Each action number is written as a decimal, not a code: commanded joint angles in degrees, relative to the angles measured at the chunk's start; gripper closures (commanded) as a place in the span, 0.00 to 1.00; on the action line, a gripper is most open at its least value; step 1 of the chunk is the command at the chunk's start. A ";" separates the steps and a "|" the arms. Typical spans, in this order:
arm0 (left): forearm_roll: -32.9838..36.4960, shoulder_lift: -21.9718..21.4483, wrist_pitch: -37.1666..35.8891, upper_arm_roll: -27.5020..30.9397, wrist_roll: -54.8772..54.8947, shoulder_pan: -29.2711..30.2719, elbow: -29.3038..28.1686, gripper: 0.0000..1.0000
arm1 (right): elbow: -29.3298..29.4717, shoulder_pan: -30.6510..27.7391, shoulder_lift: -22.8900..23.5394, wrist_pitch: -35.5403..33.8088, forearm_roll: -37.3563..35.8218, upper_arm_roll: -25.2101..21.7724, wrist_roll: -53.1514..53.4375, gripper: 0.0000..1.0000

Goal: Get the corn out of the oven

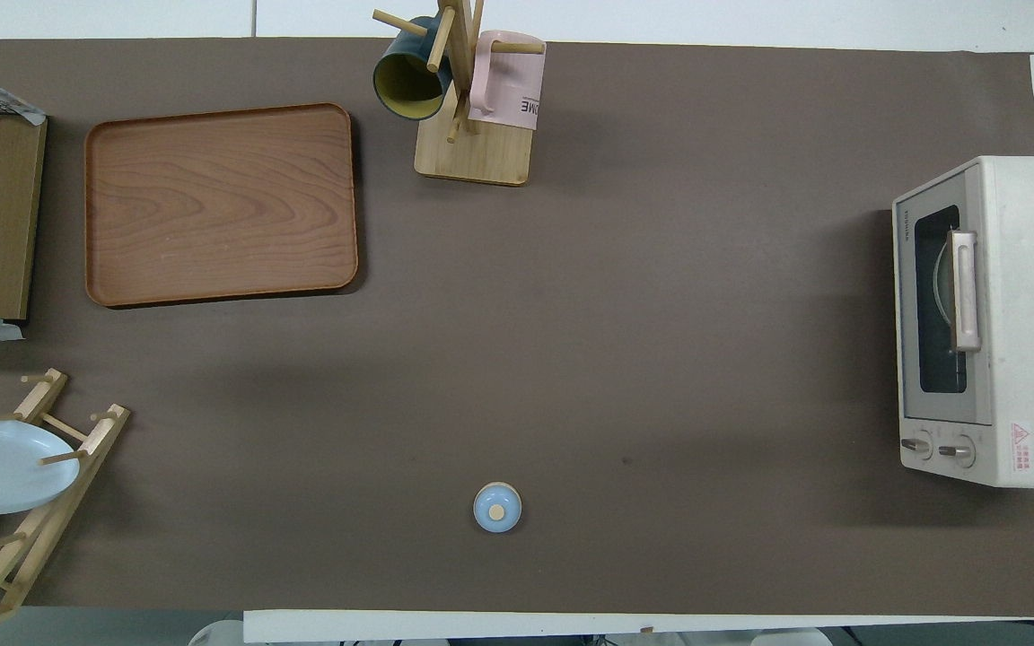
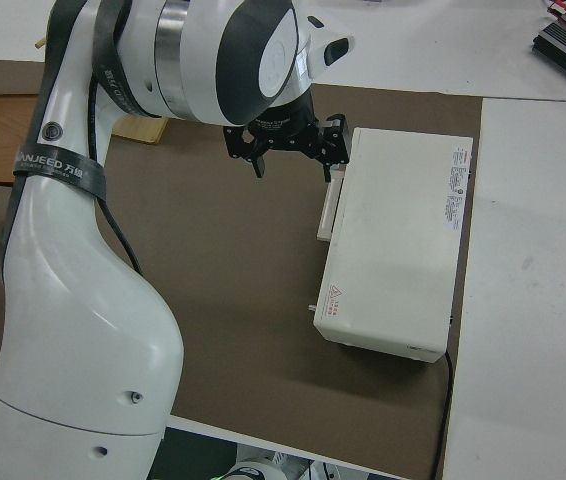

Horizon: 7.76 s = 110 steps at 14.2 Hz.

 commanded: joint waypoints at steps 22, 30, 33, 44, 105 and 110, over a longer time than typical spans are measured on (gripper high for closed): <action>-0.21 -1.16 -0.57 -0.13 0.15 0.38 -1.09 0.00 | -13.72 1.90 4.72 19.87 -10.16 1.01 4.89 1.00; -0.21 -1.16 -0.57 -0.13 0.15 0.38 -1.09 0.00 | -21.35 2.96 5.60 26.55 -15.00 1.01 7.55 1.00; -0.21 -1.16 -0.57 -0.13 0.15 0.38 -1.09 0.00 | -22.15 3.13 5.95 28.83 -15.27 1.01 7.98 1.00; -0.21 -1.16 -0.57 -0.13 0.15 0.38 -1.09 0.00 | -23.20 9.10 15.70 41.65 -8.86 1.27 15.37 1.00; -0.21 -1.16 -0.57 -0.13 0.15 -0.23 -1.09 0.00 | 8.04 38.32 29.38 26.23 0.02 6.63 51.28 0.42; -0.21 -1.24 -1.18 -0.56 -0.03 -0.40 -1.26 0.00 | -21.85 25.65 13.26 38.65 -0.16 6.55 37.97 0.86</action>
